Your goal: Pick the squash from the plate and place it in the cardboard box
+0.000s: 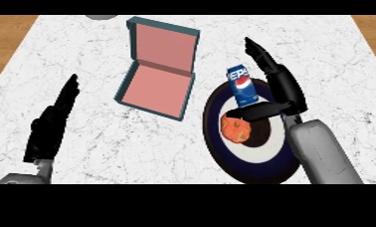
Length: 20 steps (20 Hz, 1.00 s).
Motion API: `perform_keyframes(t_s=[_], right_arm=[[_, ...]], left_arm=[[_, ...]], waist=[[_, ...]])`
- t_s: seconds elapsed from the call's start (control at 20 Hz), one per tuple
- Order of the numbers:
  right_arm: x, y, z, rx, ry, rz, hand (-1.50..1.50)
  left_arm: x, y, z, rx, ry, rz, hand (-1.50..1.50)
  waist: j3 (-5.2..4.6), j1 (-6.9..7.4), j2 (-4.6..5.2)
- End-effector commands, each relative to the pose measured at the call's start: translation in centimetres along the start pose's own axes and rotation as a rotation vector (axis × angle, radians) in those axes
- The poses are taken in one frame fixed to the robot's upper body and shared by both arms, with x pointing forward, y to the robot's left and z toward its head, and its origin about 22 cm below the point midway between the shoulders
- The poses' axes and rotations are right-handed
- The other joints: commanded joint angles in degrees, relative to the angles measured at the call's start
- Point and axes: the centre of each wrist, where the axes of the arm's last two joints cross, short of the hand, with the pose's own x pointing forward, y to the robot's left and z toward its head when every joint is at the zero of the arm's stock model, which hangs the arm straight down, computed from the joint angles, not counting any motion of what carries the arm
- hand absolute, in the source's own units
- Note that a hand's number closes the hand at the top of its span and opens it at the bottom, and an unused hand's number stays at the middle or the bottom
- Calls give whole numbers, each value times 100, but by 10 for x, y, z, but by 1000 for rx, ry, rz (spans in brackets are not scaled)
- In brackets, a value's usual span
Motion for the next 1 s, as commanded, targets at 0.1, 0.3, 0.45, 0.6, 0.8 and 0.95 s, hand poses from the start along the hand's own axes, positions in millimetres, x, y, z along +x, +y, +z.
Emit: perform_keyframes(t_s=[0.1, 0.3, 0.45, 0.6, 0.8, 0.95], right_arm=[[26, -52, -21, 220, 33, 393, -150], [49, -61, -26, 434, 142, 568, -150], [60, -57, -23, 619, 257, 696, -150], [75, -31, -38, 726, 283, 775, -150], [89, -9, -27, 814, 353, 777, -150], [74, 27, -14, 802, 375, 795, -150]], left_arm=[[-10, -13, 9, -3, 18, 10, 0], [1, -18, 10, 0, 19, 8, 0], [-11, -4, 11, 40, 35, -17, 0], [-1, -10, 8, 11, 28, 7, 0], [-5, 9, 2, 36, 46, -24, 0], [-5, -8, 4, 19, 37, 11, 0]], waist=[[-9, -17, -17], [-5, -44, -45], [-16, -82, -66], [-8, -40, -43], [-4, -125, -42], [0, -101, -23]])
